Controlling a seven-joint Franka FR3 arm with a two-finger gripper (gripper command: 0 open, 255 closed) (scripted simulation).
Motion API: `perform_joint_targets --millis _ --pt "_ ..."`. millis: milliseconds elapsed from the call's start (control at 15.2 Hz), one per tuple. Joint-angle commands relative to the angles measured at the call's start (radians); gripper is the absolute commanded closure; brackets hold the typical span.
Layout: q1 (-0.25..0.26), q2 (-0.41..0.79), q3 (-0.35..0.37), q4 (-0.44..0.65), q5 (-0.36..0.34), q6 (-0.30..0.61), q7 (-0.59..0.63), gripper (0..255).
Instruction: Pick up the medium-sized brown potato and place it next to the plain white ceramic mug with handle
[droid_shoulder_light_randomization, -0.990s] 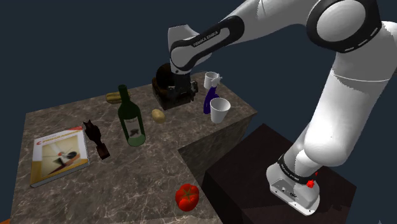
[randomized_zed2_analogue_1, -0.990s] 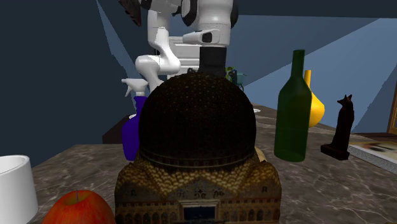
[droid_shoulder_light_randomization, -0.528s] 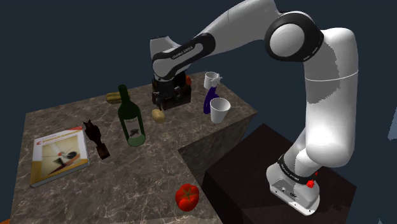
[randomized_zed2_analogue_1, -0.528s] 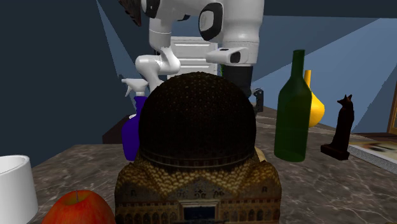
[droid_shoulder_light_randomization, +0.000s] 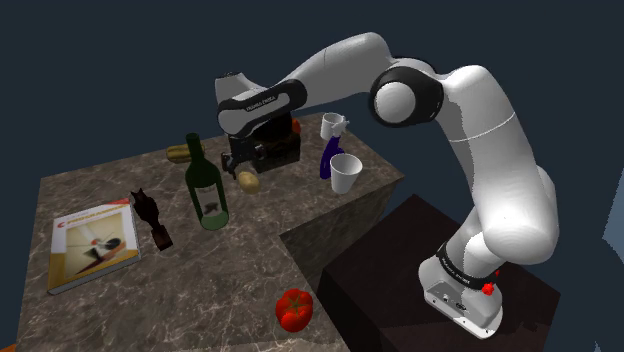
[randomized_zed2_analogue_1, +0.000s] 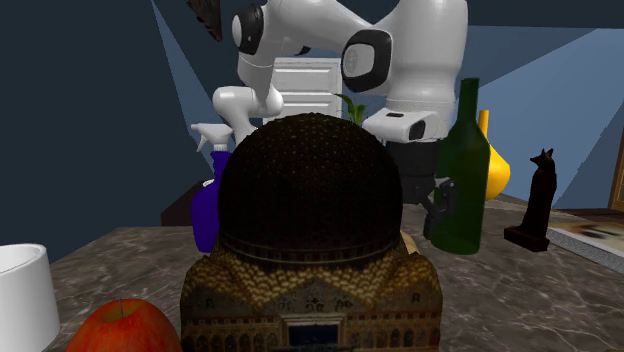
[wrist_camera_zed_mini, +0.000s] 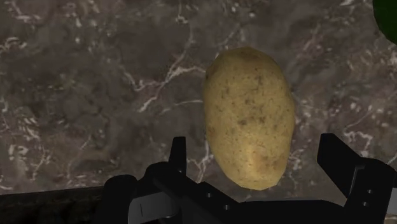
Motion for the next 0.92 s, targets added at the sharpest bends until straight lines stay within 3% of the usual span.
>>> perform_joint_targets --millis 0,330,858 --pt "0.004 0.025 -0.002 0.015 -0.002 0.011 0.002 0" --pt "0.006 0.052 -0.004 -0.002 -0.005 0.055 0.004 0" --pt "0.006 0.052 -0.004 -0.002 -0.005 0.055 0.004 0"
